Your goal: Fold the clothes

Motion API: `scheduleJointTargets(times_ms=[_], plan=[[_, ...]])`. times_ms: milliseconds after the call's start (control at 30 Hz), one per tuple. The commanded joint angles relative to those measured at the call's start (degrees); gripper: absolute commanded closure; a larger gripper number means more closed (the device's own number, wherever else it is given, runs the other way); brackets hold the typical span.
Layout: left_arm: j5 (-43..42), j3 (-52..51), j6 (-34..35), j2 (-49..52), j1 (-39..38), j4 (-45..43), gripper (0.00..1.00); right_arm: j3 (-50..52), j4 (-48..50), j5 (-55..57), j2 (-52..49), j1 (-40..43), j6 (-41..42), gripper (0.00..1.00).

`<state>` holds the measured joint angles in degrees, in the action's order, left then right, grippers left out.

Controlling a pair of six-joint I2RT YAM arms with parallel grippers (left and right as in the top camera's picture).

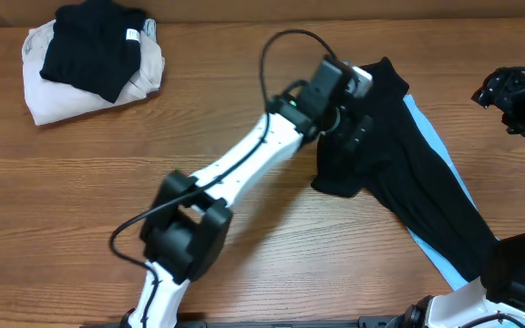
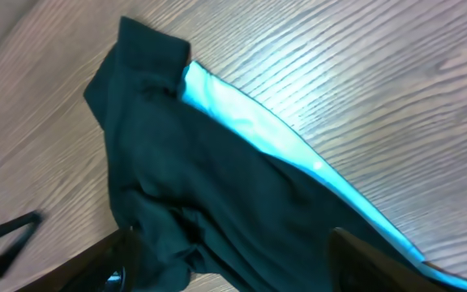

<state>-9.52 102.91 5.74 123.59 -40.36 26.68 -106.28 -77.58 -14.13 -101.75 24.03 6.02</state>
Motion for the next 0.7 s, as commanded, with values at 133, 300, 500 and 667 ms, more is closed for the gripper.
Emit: scheduleJointTargets(times_ms=[133, 300, 500, 667], plan=[[-2.2, 4.6, 3.7, 8.9, -4.1, -2.7, 0.0, -0.5, 0.5, -2.0, -0.2, -0.2, 0.1, 0.23], [-3.0, 5.7, 3.7, 10.9, -5.9, -3.1, 0.0, -0.5, 0.6, -0.9, -0.2, -0.2, 0.1, 0.23], [-5.2, 5.7, 3.7, 11.0, -7.7, -4.1, 0.01, -0.5, 1.3, -1.0, -0.2, -0.2, 0.1, 0.23], [-5.0, 5.6, 3.7, 11.1, -9.0, -4.3, 0.05, -0.5, 1.4, -1.0, -0.2, -0.2, 0.1, 0.23]])
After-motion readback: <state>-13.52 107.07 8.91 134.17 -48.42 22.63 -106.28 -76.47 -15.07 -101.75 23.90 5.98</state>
